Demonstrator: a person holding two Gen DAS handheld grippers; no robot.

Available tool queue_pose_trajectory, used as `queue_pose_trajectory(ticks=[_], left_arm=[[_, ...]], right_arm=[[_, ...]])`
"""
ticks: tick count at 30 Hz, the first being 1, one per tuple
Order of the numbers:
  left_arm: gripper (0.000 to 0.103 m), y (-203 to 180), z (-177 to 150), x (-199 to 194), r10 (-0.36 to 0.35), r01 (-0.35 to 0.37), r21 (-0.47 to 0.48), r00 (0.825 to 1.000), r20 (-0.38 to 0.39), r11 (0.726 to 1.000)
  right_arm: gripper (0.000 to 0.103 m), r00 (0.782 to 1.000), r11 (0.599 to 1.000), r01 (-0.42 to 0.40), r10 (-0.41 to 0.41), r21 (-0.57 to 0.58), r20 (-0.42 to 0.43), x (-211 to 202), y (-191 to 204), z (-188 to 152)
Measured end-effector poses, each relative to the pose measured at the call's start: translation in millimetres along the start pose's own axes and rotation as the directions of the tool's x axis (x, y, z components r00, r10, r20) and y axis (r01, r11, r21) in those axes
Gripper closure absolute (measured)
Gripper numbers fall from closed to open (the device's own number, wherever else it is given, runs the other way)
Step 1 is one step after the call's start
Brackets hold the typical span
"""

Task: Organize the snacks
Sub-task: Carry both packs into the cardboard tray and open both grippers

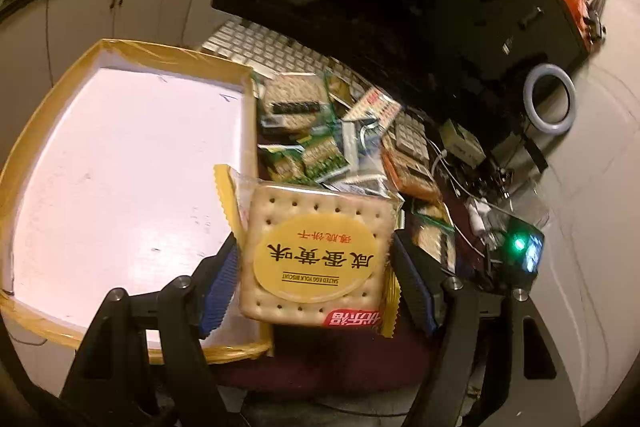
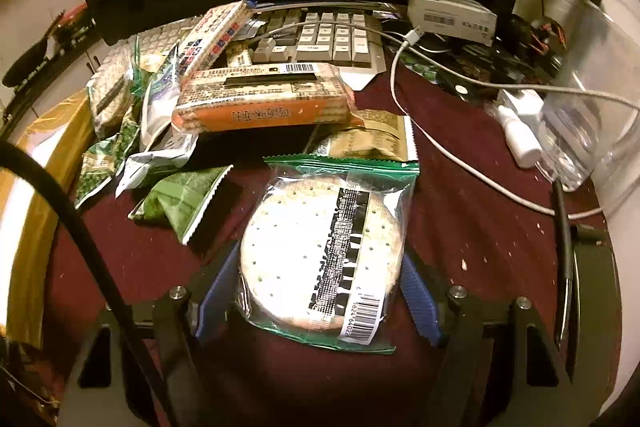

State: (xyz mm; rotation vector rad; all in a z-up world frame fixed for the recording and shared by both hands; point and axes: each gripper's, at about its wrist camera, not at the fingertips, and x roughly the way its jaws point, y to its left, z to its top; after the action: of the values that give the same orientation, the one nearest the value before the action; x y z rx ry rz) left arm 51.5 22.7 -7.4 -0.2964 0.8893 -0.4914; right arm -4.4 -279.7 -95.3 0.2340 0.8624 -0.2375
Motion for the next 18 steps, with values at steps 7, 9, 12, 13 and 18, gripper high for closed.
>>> queue_pose_trajectory(ticks=[7, 9, 12, 13, 18], left_arm=[[0.03, 25.0, 10.1, -16.2, 0.006, -0.003, -0.068, 0.999, 0.035, 0.998], [0.03, 31.8, 14.0, -24.1, 0.028, -0.023, -0.083, 0.998, 0.059, 0.996], [0.03, 44.3, 18.0, -34.4, 0.056, -0.047, -0.105, 0.995, 0.088, 0.993], [0.03, 48.7, 19.3, -36.6, 0.07, -0.059, -0.112, 0.993, 0.092, 0.992], [0.03, 75.9, 22.9, -39.3, 0.167, -0.154, -0.152, 0.983, 0.079, 0.976]], right_arm=[[0.028, 0.983, 0.991, -0.131, 0.128, 0.012, 0.132, -38.8, -5.8, -1.2], [0.028, 0.982, 0.99, -0.14, 0.139, -0.001, 0.124, -38.8, -1.5, 1.4], [0.028, 0.973, 0.977, -0.212, 0.212, -0.015, 0.092, -37.0, 6.7, -3.6], [0.028, 0.97, 0.975, -0.221, 0.222, -0.021, 0.096, -40.1, 12.5, -7.7], [0.028, 0.909, 0.914, -0.362, 0.39, -0.183, 0.147, -73.9, 68.1, -11.2]])
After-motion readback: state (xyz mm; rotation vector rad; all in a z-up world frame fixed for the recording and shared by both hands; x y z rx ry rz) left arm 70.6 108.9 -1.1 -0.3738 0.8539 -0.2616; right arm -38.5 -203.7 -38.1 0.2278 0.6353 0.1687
